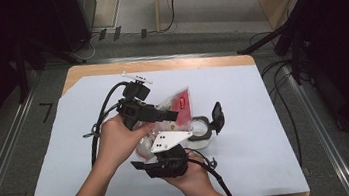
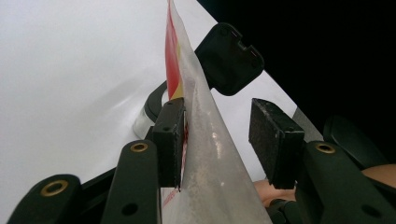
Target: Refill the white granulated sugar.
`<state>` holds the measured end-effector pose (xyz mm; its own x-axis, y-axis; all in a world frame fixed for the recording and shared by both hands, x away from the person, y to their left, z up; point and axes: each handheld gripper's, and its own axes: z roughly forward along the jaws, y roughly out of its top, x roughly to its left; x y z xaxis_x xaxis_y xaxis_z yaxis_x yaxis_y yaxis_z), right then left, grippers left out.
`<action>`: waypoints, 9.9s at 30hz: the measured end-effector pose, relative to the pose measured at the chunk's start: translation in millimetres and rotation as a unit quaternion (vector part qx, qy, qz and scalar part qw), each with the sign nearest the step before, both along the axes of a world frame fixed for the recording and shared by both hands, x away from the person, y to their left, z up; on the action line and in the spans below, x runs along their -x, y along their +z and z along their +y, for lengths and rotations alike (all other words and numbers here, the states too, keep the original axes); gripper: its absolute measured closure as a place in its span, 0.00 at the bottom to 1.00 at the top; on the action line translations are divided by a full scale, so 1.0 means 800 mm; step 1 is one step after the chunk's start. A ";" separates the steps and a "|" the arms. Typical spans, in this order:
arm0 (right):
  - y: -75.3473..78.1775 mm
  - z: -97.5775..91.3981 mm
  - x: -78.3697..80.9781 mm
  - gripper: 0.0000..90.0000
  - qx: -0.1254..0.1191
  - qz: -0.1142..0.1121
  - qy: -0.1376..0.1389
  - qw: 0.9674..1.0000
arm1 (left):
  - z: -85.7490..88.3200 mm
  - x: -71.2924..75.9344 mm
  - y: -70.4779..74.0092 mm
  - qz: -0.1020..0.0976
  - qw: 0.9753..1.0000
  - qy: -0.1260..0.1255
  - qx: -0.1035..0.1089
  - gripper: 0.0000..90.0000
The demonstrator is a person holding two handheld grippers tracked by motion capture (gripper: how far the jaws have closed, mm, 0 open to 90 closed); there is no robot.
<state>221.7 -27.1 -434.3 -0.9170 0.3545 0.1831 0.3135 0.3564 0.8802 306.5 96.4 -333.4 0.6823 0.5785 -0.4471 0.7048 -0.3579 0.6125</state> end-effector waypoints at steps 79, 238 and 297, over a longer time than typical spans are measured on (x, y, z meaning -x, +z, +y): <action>-0.006 -0.006 0.000 0.70 -0.006 0.025 -0.024 0.999 | -0.006 -0.005 -0.009 0.017 1.000 -0.013 0.002 0.62; 0.000 -0.004 -0.005 0.71 -0.009 0.003 -0.006 1.000 | -0.007 0.005 0.003 -0.013 1.000 0.008 0.005 0.70; 0.002 -0.012 -0.009 0.70 -0.007 0.010 -0.016 1.000 | -0.021 -0.007 0.005 -0.021 1.000 -0.012 0.007 0.71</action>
<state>228.8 -36.6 -433.1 -0.9010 0.3813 0.2068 0.3427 0.3336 0.8782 312.4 79.4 -329.2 0.7134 0.5560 -0.4265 0.6705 -0.3646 0.6462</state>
